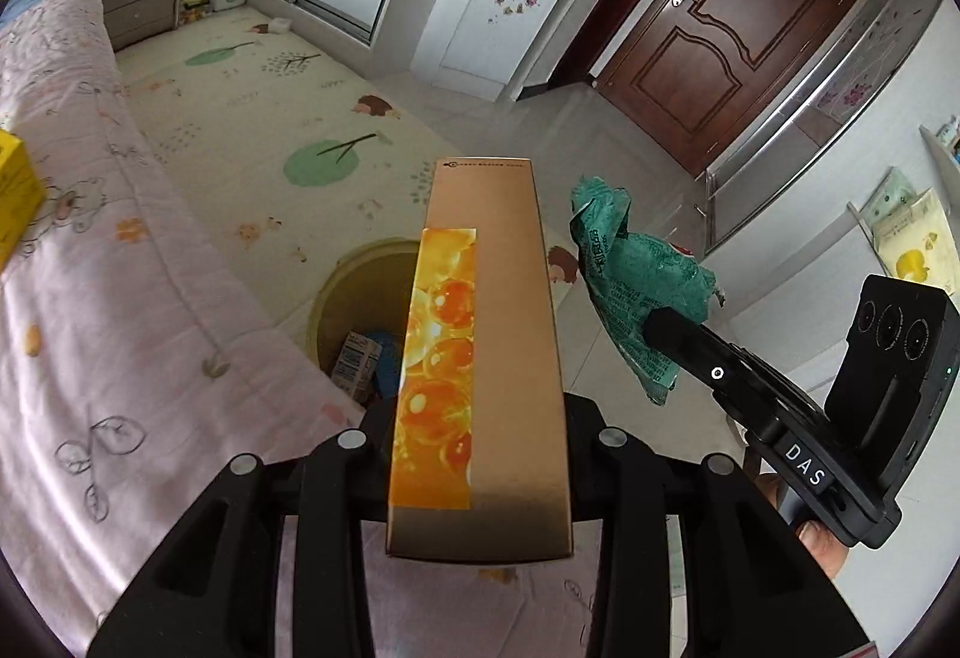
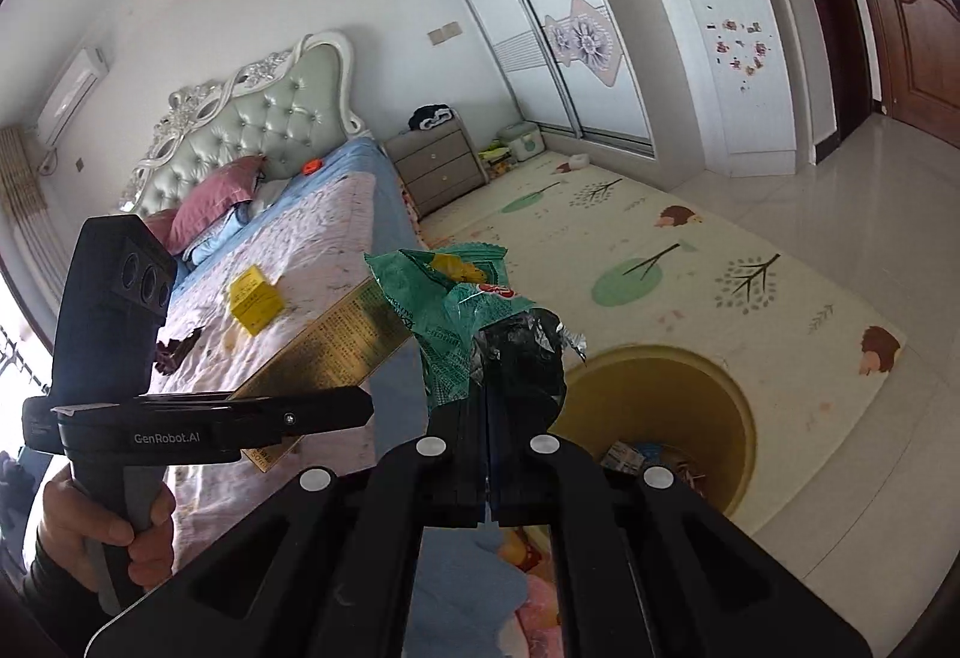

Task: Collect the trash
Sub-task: 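Carry the orange box and green bag over the yellow bin, then open both tools to drop the box and bag into the bin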

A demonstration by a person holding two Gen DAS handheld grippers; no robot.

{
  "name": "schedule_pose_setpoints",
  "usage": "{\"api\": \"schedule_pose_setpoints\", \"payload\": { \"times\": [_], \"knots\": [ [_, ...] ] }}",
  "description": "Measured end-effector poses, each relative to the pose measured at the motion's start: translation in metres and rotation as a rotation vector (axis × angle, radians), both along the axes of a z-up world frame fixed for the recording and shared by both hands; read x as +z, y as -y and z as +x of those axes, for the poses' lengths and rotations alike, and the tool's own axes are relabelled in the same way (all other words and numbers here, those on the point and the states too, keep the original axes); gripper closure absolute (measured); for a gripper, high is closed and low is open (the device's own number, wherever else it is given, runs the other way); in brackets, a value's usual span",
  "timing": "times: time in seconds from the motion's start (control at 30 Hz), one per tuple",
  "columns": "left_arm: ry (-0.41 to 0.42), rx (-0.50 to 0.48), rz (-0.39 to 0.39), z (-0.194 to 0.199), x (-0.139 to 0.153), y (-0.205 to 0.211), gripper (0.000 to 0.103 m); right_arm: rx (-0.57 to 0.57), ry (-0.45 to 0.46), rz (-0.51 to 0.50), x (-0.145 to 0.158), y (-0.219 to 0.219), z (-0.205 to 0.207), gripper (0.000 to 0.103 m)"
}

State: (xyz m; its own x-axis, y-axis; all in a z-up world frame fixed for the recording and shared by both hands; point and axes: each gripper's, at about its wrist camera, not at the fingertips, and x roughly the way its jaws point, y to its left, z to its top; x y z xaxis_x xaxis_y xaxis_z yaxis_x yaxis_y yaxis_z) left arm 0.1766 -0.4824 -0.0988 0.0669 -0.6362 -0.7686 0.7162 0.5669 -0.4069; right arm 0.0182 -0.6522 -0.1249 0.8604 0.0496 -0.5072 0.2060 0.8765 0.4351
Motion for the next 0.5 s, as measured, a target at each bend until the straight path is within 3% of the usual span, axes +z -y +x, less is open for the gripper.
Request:
{"api": "schedule_pose_setpoints", "payload": {
  "times": [0.3, 0.5],
  "knots": [
    [-0.127, -0.043, 0.154, 0.031, -0.050, 0.061, 0.067, -0.072, -0.126, 0.040, -0.043, 0.041, 0.022, 0.102],
    [-0.188, -0.048, 0.194, 0.051, -0.066, 0.084, 0.067, -0.073, -0.207, 0.032, -0.067, 0.050, 0.043, 0.102]
  ]
}}
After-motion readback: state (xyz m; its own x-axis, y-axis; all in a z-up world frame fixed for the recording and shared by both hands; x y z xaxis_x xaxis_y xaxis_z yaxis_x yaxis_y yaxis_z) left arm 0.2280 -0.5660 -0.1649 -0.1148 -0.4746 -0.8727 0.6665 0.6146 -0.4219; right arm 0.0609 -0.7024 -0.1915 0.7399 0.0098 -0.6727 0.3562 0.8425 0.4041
